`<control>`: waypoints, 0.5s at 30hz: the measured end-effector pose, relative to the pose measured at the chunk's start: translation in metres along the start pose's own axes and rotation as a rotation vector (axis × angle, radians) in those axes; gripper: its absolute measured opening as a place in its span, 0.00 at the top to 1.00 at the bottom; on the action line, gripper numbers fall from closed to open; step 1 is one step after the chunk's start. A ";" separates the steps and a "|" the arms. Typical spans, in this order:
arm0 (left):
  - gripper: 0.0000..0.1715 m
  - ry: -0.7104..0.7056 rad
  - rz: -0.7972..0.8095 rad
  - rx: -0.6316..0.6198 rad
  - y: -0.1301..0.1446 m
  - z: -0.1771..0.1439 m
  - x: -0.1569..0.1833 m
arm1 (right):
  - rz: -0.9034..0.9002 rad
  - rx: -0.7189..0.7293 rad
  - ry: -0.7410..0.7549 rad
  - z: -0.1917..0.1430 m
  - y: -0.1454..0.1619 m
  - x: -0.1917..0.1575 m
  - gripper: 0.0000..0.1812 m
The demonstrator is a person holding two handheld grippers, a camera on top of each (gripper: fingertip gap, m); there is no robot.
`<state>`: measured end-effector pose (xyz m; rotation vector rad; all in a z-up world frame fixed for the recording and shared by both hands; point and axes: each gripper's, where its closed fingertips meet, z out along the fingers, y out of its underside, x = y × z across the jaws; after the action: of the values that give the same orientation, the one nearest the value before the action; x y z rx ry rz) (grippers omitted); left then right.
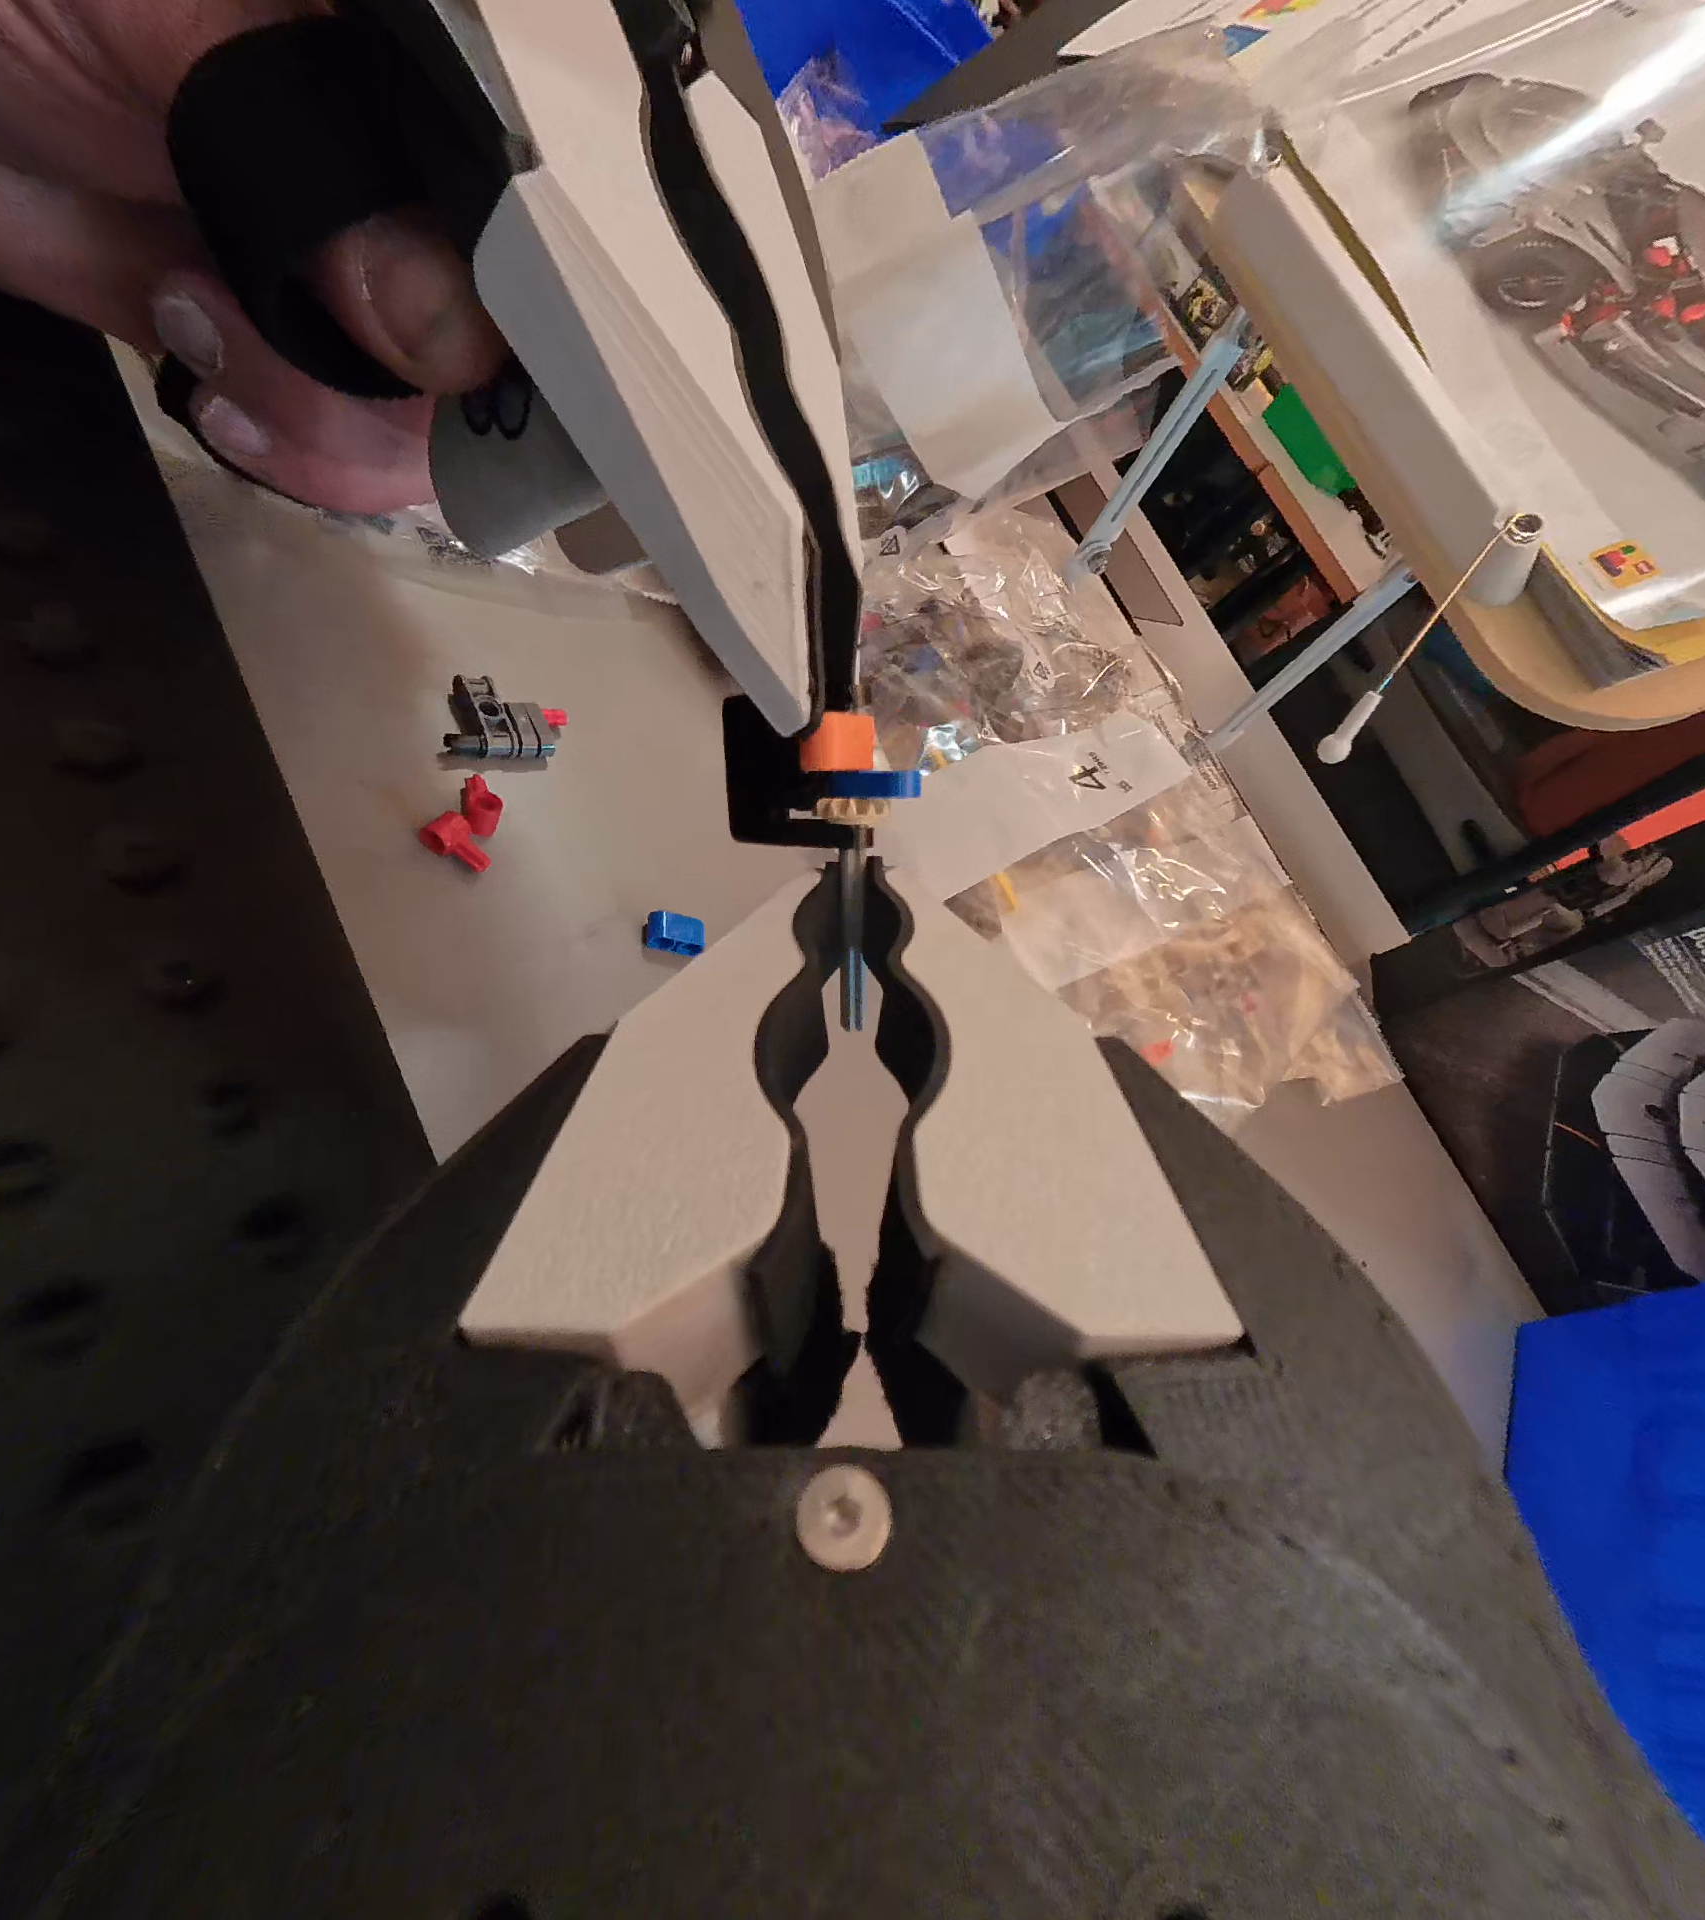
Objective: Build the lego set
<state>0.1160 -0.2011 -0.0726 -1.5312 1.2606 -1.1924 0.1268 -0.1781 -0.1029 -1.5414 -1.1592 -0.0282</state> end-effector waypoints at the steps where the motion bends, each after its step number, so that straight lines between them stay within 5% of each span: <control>1: 1.00 -0.031 -0.011 0.056 -0.008 -0.008 -0.006 | 0.003 -0.040 0.017 0.000 0.009 0.004 1.00; 2: 1.00 -0.040 -0.077 0.213 -0.034 -0.035 -0.017 | -0.012 -0.163 0.061 -0.003 0.038 0.016 0.99; 4: 1.00 -0.162 -0.116 0.288 -0.038 -0.083 -0.056 | 0.115 -0.050 0.043 -0.021 0.034 0.029 1.00; 11: 1.00 -0.083 0.030 0.055 -0.010 -0.026 -0.023 | 0.048 -0.072 -0.041 -0.004 0.026 0.004 1.00; 15: 0.87 -0.054 0.087 -0.103 0.015 0.007 -0.010 | 0.030 -0.032 -0.053 -0.001 0.012 -0.004 1.00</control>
<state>0.1187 -0.1933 -0.0901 -1.5555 1.3566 -1.0376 0.1335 -0.1796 -0.1138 -1.5957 -1.1824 0.0141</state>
